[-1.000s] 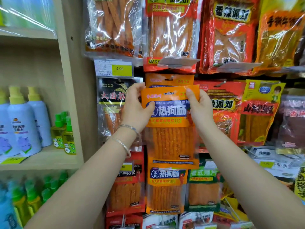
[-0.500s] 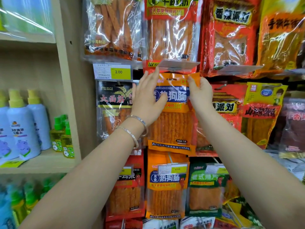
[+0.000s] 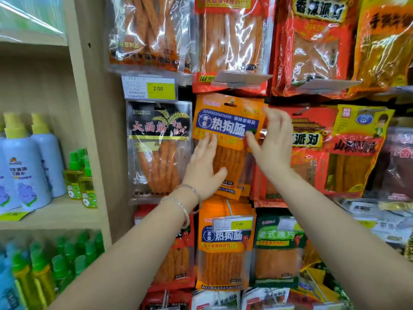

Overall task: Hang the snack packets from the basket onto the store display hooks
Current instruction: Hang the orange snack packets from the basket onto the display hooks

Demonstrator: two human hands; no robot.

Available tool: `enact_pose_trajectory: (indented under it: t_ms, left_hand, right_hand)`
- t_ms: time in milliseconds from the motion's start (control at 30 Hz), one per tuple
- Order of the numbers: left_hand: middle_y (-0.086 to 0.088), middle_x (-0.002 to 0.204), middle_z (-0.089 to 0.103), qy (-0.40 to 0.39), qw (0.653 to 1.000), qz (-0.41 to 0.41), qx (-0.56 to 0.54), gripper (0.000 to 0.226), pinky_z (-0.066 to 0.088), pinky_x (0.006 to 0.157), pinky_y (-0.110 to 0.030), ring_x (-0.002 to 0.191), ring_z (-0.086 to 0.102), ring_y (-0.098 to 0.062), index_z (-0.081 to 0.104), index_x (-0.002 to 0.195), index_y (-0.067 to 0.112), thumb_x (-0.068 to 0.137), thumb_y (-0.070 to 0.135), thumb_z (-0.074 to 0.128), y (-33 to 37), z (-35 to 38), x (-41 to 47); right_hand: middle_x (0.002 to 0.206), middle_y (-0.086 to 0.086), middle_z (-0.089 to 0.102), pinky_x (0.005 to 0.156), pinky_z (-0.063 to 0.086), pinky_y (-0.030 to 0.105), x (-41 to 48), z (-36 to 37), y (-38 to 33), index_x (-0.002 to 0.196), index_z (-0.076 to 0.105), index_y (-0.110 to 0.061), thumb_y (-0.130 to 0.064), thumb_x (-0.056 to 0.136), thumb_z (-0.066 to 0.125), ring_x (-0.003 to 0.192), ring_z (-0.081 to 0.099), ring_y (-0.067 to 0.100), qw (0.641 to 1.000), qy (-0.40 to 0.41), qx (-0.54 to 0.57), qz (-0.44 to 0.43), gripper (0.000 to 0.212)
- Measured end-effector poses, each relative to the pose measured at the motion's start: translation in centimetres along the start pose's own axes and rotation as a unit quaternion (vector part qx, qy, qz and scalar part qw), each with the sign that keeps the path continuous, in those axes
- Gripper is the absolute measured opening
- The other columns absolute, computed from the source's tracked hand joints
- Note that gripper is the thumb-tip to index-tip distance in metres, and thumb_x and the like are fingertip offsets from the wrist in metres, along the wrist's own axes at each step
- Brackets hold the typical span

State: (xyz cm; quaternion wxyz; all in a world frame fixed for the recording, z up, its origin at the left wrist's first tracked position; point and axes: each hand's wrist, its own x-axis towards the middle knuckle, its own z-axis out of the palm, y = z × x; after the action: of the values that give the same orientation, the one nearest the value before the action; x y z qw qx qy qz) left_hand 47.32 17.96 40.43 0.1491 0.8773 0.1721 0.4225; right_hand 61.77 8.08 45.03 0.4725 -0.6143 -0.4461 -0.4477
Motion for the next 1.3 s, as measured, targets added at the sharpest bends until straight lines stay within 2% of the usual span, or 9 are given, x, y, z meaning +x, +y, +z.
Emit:
enact_pose_trajectory:
  t_ms: [133,233,433,667,800,900,1067,1200,1300]
  left_hand:
    - [0.009,0.154,-0.022,-0.027,0.999,-0.032,0.020,0.084,0.010,0.116,-0.041,0.144,-0.008,-0.017,0.001,0.150,0.023,0.087,0.031,0.056,-1.5,3.1,-1.7]
    - [0.012,0.144,-0.037,-0.050,0.997,-0.051,0.021,0.086,0.009,0.115,-0.041,0.142,-0.018,-0.016,-0.003,0.150,0.022,0.087,0.030,0.055,-1.9,4.7,-1.5]
    - [-0.004,0.152,-0.030,-0.079,0.988,-0.114,0.063,0.087,0.011,0.115,-0.040,0.143,-0.017,-0.024,-0.002,0.150,0.013,0.087,0.032,0.055,-2.2,5.8,1.6]
    - [-0.012,0.152,-0.028,-0.120,0.973,-0.176,0.092,0.088,0.003,0.117,-0.037,0.144,-0.012,-0.030,-0.005,0.149,0.006,0.089,0.033,0.053,-2.1,6.3,4.2]
    - [-0.010,0.154,-0.025,-0.117,0.973,-0.184,0.075,0.084,0.008,0.116,-0.037,0.144,-0.005,-0.030,-0.003,0.149,0.007,0.090,0.033,0.051,-1.5,5.8,4.2]
    - [-0.009,0.157,-0.015,-0.127,0.978,-0.163,0.034,0.075,0.018,0.115,-0.034,0.144,0.012,-0.029,0.006,0.149,0.008,0.091,0.028,0.050,-0.9,5.2,2.7]
    - [-0.009,0.143,0.044,-0.077,0.991,-0.102,-0.046,0.047,0.022,0.105,-0.016,0.132,0.039,-0.018,0.048,0.135,0.012,0.088,0.013,0.053,0.2,2.7,-3.8]
    - [0.001,0.104,0.062,-0.065,0.982,-0.155,-0.087,0.026,0.038,0.082,-0.009,0.086,0.056,-0.005,0.066,0.111,0.016,0.086,0.011,0.058,-0.5,0.9,-13.3]
    - [-0.005,0.103,0.061,-0.087,0.958,-0.261,-0.077,0.025,0.035,0.081,-0.010,0.091,0.056,-0.011,0.066,0.109,0.009,0.086,0.005,0.060,-2.0,0.5,-22.2]
  right_hand:
    - [0.133,0.014,0.054,0.101,0.037,0.048,-1.7,0.7,1.5,0.124,0.060,-0.013,-0.021,0.079,0.069,0.124,0.049,0.034,0.962,-0.104,-0.174,-0.185,0.046]
    - [0.148,0.012,0.039,0.112,0.025,0.045,-1.7,1.4,2.1,0.139,0.045,-0.014,-0.023,0.086,0.063,0.135,0.038,0.029,0.932,-0.208,-0.237,-0.181,0.057]
    - [0.157,0.013,0.017,0.112,0.019,0.042,0.3,3.9,2.1,0.148,0.023,-0.015,-0.016,0.097,0.037,0.143,0.021,0.027,0.891,-0.296,-0.298,-0.174,0.053]
    - [0.158,0.011,0.011,0.111,0.019,0.041,1.9,5.5,1.9,0.150,0.016,-0.016,-0.017,0.096,0.041,0.144,0.018,0.024,0.849,-0.358,-0.351,-0.167,0.059]
    - [0.156,0.013,0.018,0.110,0.024,0.040,2.3,4.7,1.2,0.148,0.023,-0.014,-0.005,0.090,0.048,0.143,0.022,0.025,0.867,-0.369,-0.300,-0.147,0.063]
    - [0.139,0.011,0.046,0.097,0.037,0.041,1.0,2.5,0.6,0.139,0.042,-0.016,-0.006,0.090,0.044,0.128,0.042,0.029,0.910,-0.340,-0.204,-0.118,0.051]
    - [0.109,0.001,0.060,0.074,0.048,0.034,-5.1,-2.6,-0.7,0.121,0.057,-0.021,-0.022,0.089,0.054,0.089,0.058,0.019,0.956,-0.291,-0.010,0.046,0.032]
    - [0.091,-0.007,0.060,0.070,0.044,0.026,-13.2,-6.0,-1.8,0.109,0.058,-0.024,-0.019,0.087,0.060,0.073,0.055,0.005,0.923,-0.300,0.131,0.201,0.022]
    - [0.085,-0.003,0.062,0.071,0.046,0.027,-20.5,-8.0,-3.3,0.105,0.055,-0.026,-0.010,0.087,0.059,0.072,0.057,0.006,0.865,-0.360,0.202,0.285,0.024]
